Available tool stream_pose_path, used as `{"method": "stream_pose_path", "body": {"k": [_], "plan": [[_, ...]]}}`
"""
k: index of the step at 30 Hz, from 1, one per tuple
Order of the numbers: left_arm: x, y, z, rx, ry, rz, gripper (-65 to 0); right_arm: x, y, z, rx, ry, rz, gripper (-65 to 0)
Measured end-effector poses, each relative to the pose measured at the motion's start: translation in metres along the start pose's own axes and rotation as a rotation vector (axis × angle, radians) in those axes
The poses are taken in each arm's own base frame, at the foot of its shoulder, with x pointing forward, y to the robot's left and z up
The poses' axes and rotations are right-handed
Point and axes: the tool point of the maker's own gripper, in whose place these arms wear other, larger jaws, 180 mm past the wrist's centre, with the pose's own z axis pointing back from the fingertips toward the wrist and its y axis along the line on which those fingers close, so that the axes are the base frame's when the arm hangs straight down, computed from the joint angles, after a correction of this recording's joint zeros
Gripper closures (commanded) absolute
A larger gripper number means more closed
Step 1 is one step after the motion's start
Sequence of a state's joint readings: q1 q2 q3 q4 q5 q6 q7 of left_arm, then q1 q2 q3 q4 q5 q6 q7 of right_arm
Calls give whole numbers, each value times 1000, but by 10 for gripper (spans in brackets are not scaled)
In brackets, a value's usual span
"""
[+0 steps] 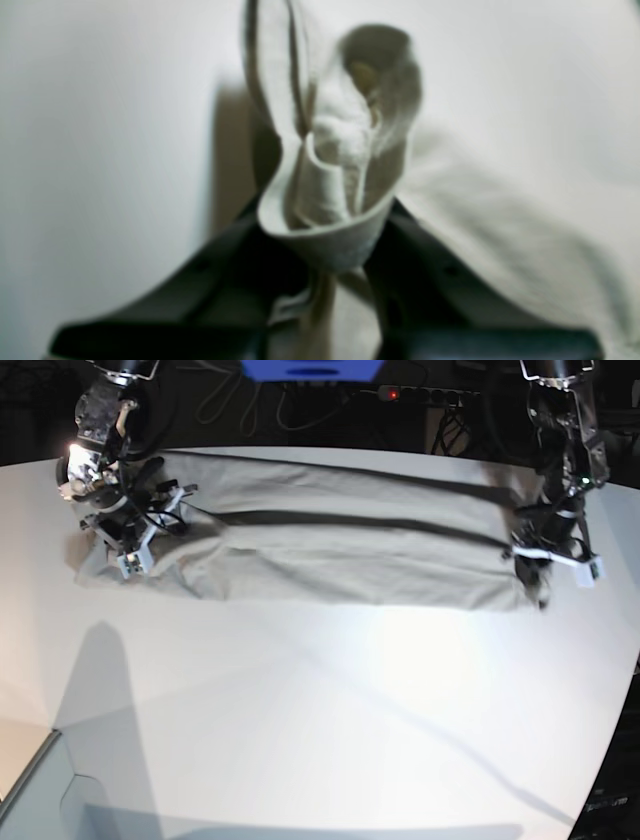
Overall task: Layout the t-shirt on the table in an organized manner, then fold the t-shirt properly
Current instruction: 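Fold the strip end at the left gripper over toward the right gripper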
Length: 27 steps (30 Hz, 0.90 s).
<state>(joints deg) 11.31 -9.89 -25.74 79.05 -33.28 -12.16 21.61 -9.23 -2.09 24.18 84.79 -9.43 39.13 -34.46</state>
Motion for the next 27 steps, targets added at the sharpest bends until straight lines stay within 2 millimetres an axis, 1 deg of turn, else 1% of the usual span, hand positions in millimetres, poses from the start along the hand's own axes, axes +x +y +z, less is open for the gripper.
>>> {"method": "stream_pose_path", "body": {"k": [1, 3, 4, 5, 6, 7, 9, 11, 12, 15, 19, 22, 25, 27], "plan": [[15, -12, 5, -30, -46, -20, 0, 1, 0, 0, 0, -2, 0, -315], [33, -39, 18, -93, -106, -57, 0, 3, -1, -1, -2, -2, 3, -316], [36, -55, 23, -127, -128, -56, 0, 4, -1, -1, -2, -2, 5, -317], [34, -68, 29, -141, -136, -58, 0, 4, -1, -1, -3, -1, 7, -317], [25, -85, 35, -180, -122, -67, 0, 5, -1, -1, -2, -2, 7, -317], [12, -104, 40, -232, -91, -73, 0, 5, 0, -1, -1, -2, 6, -317], [-22, -137, 46, -317, -10, -78, 0, 5, 0, -2, -1, -3, 5, -317], [-55, -163, 50, -385, 70, -125, 0, 5, 0, -2, -1, -3, 5, -317], [-68, -172, 50, -406, 95, -152, 0, 5, 0, -2, -1, -3, 6, -316], [-99, -184, 48, -429, 171, -213, 0, 6, 0, -2, -1, -3, 6, -315], [-121, -214, 41, -491, 213, -254, 0, 4, 1, -1, 0, -2, 5, -315], [-131, -235, 37, -540, 236, -274, 0, 5, 0, -1, -1, -4, 6, -315], [-137, -245, 34, -566, 253, -290, 0, 4, 0, -1, -1, -3, 5, -314], [-136, -252, 33, -578, 250, -297, 0, 4, 0, -1, -1, -2, 6, -314]]}}
